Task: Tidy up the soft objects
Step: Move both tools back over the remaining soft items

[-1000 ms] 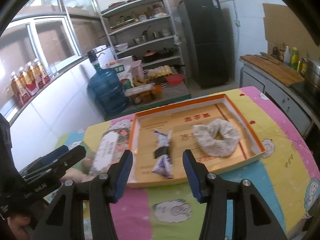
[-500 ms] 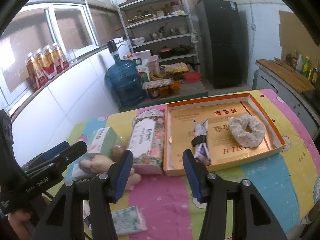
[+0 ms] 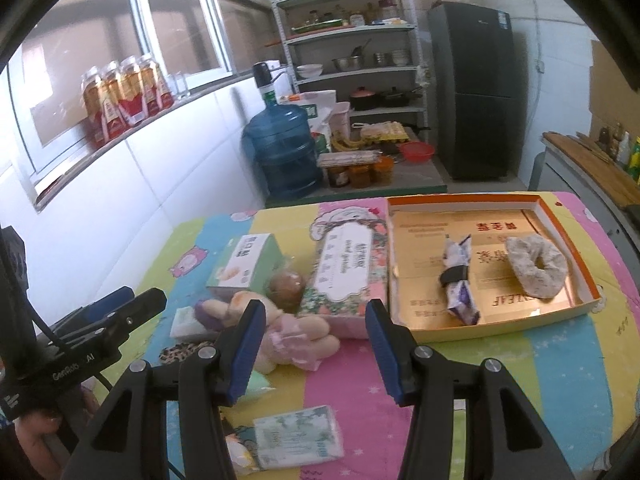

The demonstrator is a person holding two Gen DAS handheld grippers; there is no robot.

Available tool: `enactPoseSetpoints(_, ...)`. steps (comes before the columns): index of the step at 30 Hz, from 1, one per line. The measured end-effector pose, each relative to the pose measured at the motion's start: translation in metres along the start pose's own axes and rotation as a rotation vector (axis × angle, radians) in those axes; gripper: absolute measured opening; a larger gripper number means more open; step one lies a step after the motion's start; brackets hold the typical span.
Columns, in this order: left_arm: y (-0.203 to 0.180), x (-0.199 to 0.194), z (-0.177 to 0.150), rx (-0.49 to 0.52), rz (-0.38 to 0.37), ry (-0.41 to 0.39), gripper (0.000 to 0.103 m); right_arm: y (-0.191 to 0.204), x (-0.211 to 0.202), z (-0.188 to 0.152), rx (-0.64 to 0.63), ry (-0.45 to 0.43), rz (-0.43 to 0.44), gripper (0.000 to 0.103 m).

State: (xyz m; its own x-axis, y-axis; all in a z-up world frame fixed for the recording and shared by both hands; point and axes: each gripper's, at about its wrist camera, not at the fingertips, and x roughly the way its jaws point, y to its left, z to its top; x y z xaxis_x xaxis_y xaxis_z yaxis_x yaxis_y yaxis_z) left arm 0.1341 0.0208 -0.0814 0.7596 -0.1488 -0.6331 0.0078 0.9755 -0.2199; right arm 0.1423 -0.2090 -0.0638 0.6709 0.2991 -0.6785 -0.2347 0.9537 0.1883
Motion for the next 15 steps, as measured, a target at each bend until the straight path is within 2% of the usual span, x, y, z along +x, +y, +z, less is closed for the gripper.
enactPoseSetpoints(15, 0.054, -0.007, -0.03, -0.052, 0.075, 0.023, 0.076, 0.03, 0.02, -0.015, -0.065, 0.072, 0.037, 0.052)
